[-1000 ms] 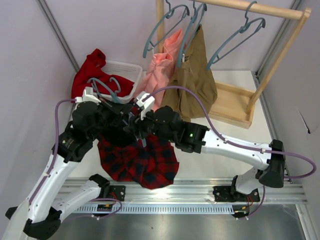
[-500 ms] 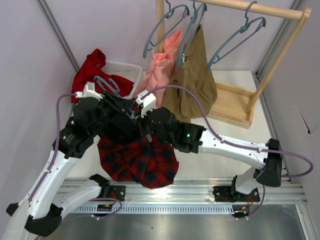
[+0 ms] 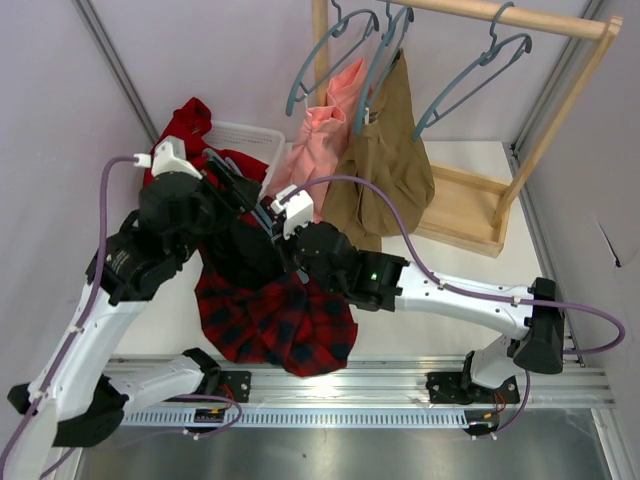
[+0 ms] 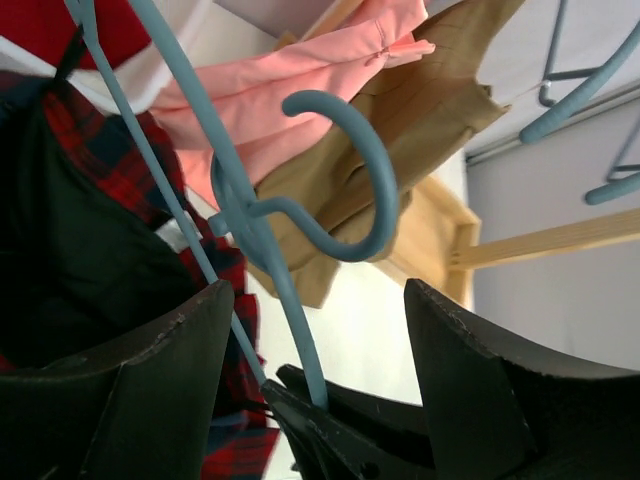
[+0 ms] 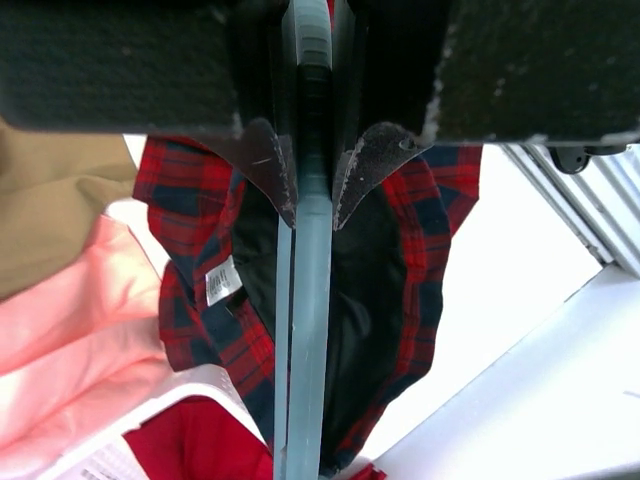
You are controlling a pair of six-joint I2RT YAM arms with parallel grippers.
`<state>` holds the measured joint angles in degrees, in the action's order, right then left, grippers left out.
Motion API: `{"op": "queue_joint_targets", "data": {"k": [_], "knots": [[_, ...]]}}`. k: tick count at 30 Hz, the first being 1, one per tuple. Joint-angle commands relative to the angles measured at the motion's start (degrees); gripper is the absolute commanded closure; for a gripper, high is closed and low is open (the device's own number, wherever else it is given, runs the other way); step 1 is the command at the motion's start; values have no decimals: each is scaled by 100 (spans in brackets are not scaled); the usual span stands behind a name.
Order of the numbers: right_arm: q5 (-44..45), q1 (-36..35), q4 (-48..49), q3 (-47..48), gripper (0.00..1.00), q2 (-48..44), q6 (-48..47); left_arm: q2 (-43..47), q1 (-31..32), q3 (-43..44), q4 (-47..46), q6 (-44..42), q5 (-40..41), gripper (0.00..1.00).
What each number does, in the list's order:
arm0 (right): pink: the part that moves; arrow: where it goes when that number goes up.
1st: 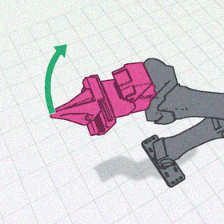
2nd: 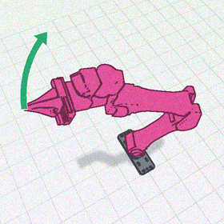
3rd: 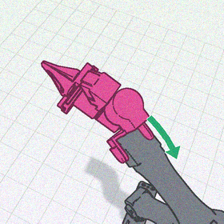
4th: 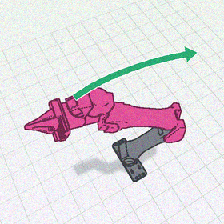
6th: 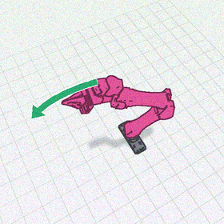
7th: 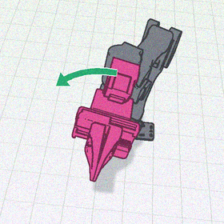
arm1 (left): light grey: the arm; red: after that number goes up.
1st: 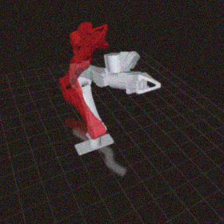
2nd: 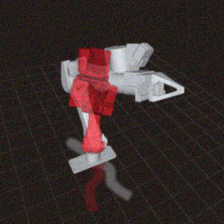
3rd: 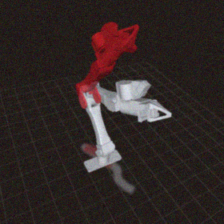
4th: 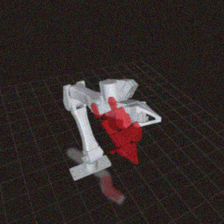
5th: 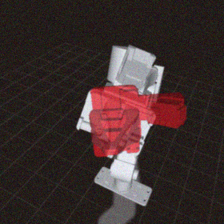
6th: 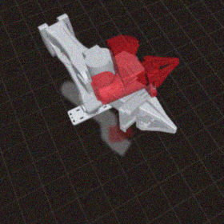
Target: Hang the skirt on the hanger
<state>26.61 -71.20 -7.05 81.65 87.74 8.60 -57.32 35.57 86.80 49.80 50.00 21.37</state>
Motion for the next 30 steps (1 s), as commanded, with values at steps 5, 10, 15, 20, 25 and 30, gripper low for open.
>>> {"op": "queue_joint_targets", "data": {"k": [5,10,15,20,25,30], "knots": [[644,-78,301,246,100,-214,-43,-1026,1170,1189,829,-851,2142,27],[810,-219,239,308,100,-249,-25,-1246,1470,1225,829,-878,3117,29],[995,-289,370,203,100,-381,80,-1282,1637,1129,830,-421,3523,32],[1127,-360,843,-8,100,-556,256,-1299,1997,857,742,271,3805,33],[1092,-360,1276,-333,100,-864,467,-1212,2024,452,566,678,3533,35],[1083,-351,1267,-298,100,-838,529,-1202,2129,381,382,696,3594,39]]}}
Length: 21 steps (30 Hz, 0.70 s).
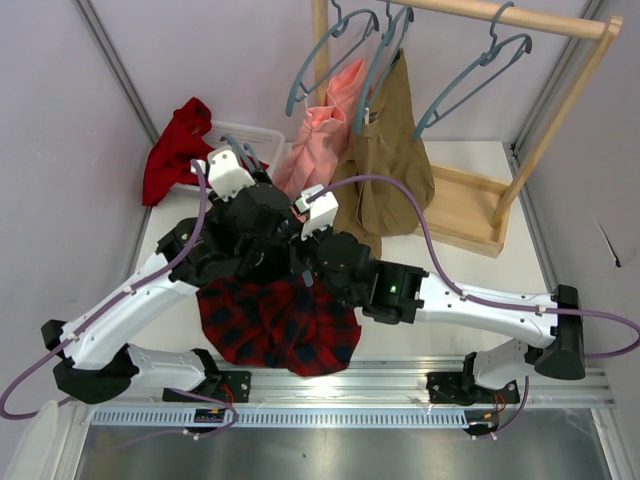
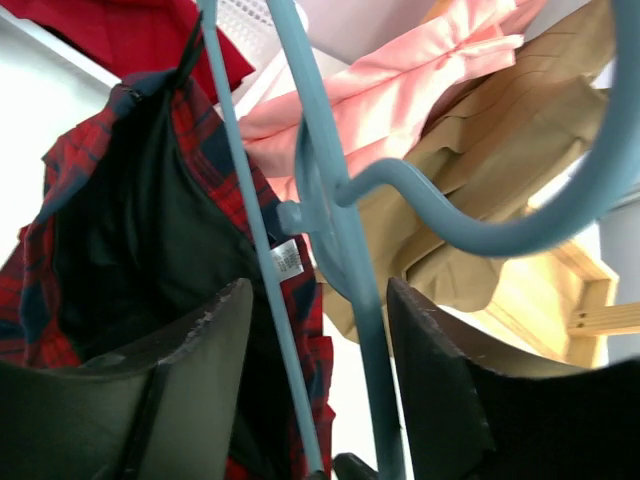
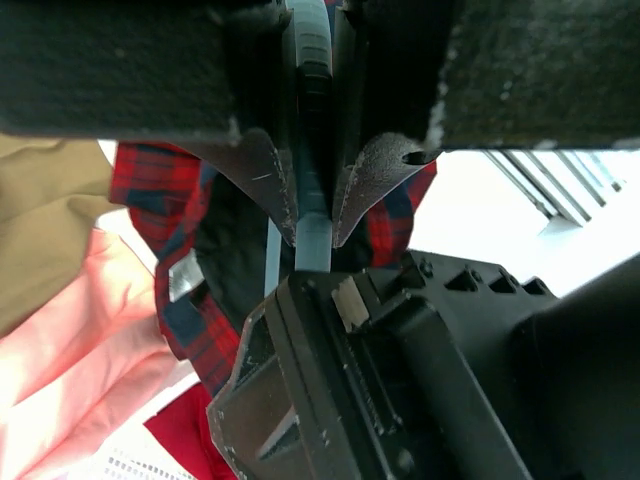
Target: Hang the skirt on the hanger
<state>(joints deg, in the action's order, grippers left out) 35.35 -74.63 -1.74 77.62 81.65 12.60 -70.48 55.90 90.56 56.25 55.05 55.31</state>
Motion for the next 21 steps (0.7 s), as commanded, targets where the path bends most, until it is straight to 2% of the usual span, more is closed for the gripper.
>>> {"op": "queue_joint_targets", "data": {"k": [1,6,9,10,12,13,16,17,18,20,21], "knots": [[130,-8,745,139,100,-211,163,104,123,14,-333,130,217,41],[33,-34,824,218,100,-131,181,-168,412,163,-352,85,551,49],[68,-34,921,209,100,-184,137,-230,483,146,-343,146,744,59],[42,-25,964,192,100,-202,137,-212,483,154,-360,173,779,72],[-19,-34,974,165,100,-245,172,-125,483,15,-430,164,806,93],[-89,-25,939,165,100,-263,190,-81,483,-56,-587,51,797,100],[-370,1,642,209,100,-298,295,104,483,-100,-1018,-518,718,100],[-458,36,483,253,95,-298,365,139,483,-83,-1037,-617,666,100],[-616,71,299,358,77,-325,427,174,483,-39,-1037,-705,613,100],[-976,220,-352,420,56,-508,655,262,492,110,-854,-855,482,100],[-1300,290,-554,446,39,-605,734,306,475,180,-835,-960,376,100]]}}
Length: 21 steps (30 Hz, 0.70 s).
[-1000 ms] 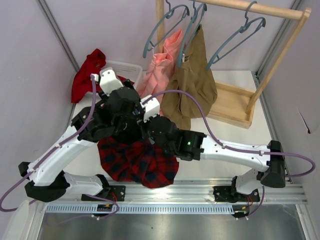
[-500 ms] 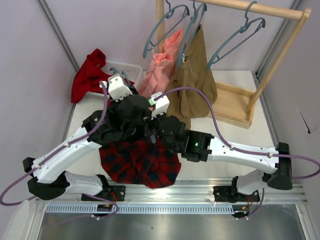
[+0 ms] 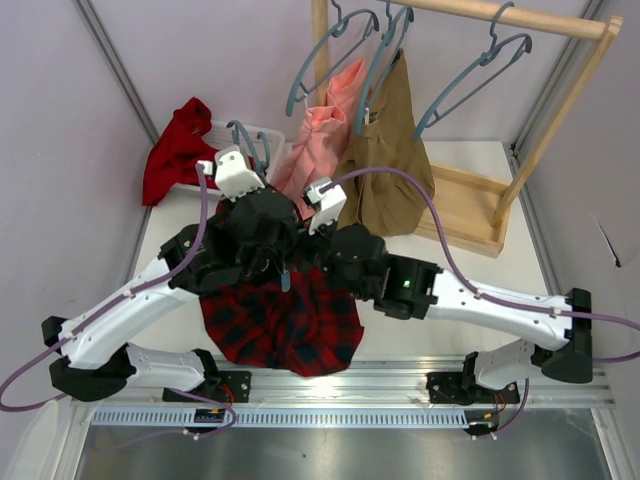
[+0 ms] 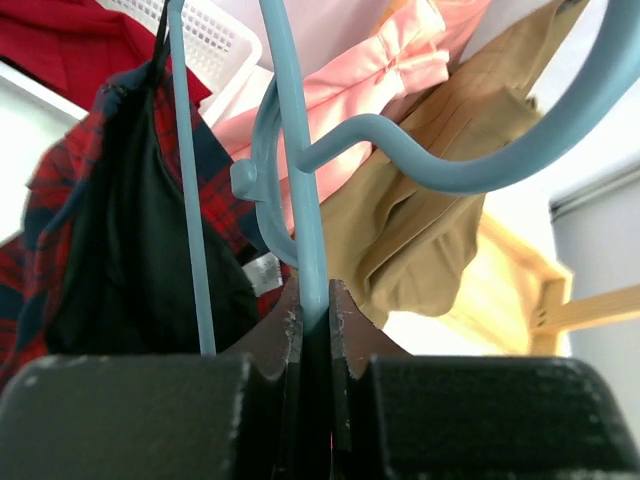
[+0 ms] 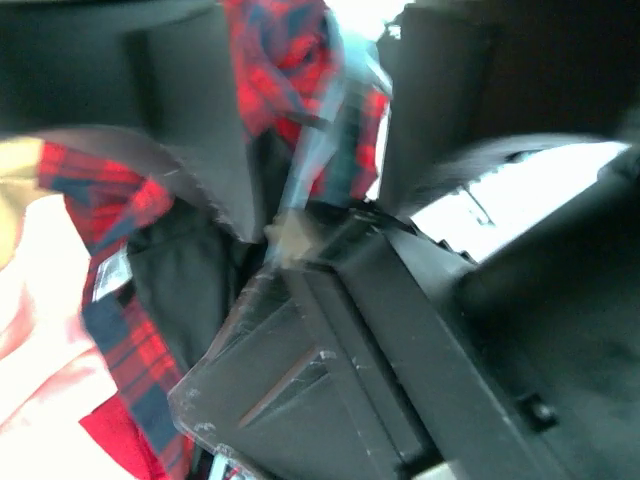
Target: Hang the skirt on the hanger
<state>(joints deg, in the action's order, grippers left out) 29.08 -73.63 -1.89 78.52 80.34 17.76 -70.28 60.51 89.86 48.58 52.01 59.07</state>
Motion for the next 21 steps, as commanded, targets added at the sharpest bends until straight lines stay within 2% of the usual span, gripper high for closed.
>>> {"op": "queue_joint_targets", "data": {"k": [1,3,6,11,16,21], "knots": [[-832,278,-880,366,34,-710,411,339,13,268,-68,-909,-114,100],[-1375,638,-1224,418,24,-931,544,375,5,417,204,-1060,-535,100],[-1511,1068,-1910,524,20,-1353,606,524,5,514,547,-1280,-1236,100],[-791,1604,-2535,497,18,-1951,457,568,5,1189,1232,-1667,-2644,100],[-88,2579,-3018,866,18,-2048,211,568,13,1955,2093,-1667,-3846,100],[133,3485,-3221,1384,17,-1803,35,682,13,1886,1832,-1939,-5096,100]]}}
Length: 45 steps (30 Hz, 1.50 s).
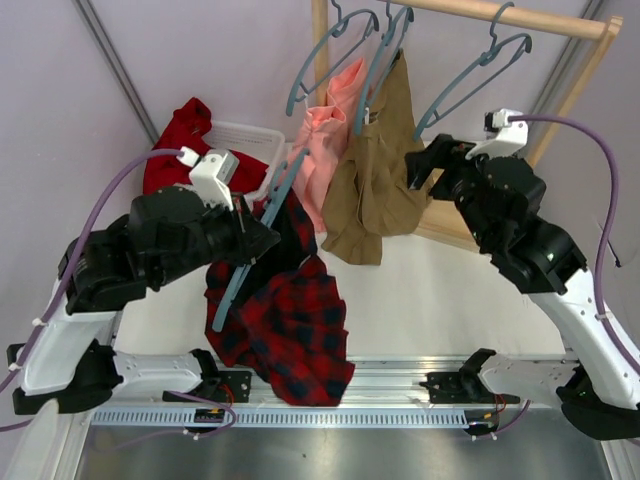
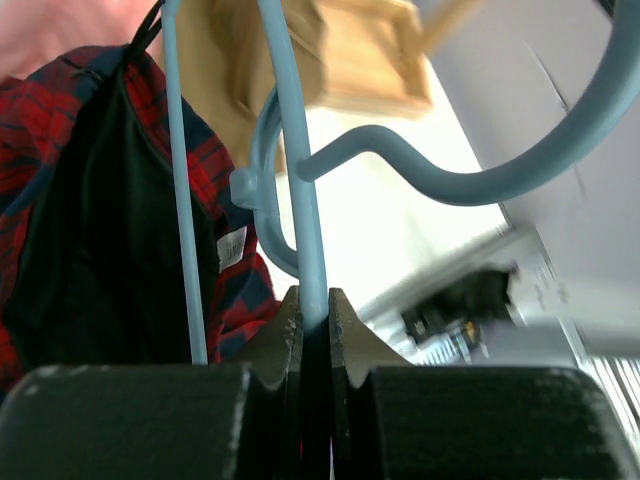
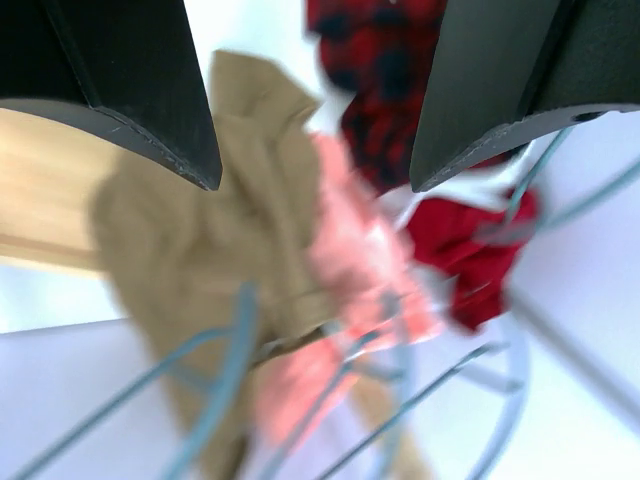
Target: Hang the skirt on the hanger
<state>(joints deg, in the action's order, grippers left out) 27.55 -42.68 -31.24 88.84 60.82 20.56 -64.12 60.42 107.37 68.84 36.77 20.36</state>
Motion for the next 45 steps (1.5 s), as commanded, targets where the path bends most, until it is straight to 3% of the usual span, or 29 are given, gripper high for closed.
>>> {"op": "queue_joint_targets", "data": {"k": [1,4,8,14,17,24,33,36,43,45], "knots": [[190,557,-286,423,17,263,-236,5,13,152,-274,-478,-1393,100],[-354,1513,-391,923,17,544,-114,-372,22,502,-292,-645,-1789,100],[-1172,2060,-330,1556,18,808,-113,-619,22,933,-362,-908,-1790,100],[-1218,2193,-706,2768,18,1773,-298,-1075,22,1330,-1046,-927,-2317,100],[-972,2202,-804,3033,18,2170,-315,-1173,22,1207,-1460,-769,-2081,100],[-1014,2509,-620,3131,24,2478,-158,-1173,-276,1085,-1997,-224,-1834,100],[-1164,2659,-339,3271,32,2900,-25,-1401,-567,803,-2568,154,-2958,100],[-1077,2677,-216,3298,39,3041,-25,-1568,-567,961,-2472,155,-3091,100],[-630,2686,-101,3245,82,3033,-8,-1639,-646,1154,-2393,146,-2582,100],[-445,2703,-136,3210,86,2893,-34,-1674,-724,1233,-2471,172,-2581,100]]}}
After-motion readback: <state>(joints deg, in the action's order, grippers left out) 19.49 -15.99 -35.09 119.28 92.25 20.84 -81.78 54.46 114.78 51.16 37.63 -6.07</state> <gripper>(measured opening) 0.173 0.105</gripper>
